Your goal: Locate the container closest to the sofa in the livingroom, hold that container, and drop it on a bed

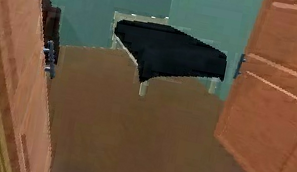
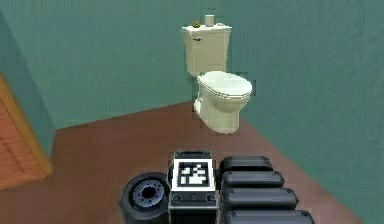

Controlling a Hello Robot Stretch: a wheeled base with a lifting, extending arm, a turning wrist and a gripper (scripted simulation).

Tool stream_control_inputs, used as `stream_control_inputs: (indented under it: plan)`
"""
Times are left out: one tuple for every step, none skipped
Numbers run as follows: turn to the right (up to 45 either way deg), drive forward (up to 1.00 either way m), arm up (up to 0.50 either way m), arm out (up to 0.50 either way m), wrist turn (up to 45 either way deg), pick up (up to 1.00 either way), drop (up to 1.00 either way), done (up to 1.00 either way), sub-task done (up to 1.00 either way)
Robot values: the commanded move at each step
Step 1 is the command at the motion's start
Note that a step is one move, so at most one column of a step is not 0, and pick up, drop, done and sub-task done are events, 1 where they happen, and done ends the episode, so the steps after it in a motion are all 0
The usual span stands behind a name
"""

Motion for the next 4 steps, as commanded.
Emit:
stream_control_inputs:
  plan:
    - [0.0,1.0,0.0,0.0,0.0,0.0,0.0,0.0,0.0]
    - [-3.0,0.0,0.0,0.0,0.0,0.0,0.0,0.0,0.0]
    - [0.0,0.4,0.0,0.0,0.0,0.0,0.0,0.0,0.0]
    - [-6.0,0.0,0.0,0.0,0.0,0.0,0.0,0.0,0.0]
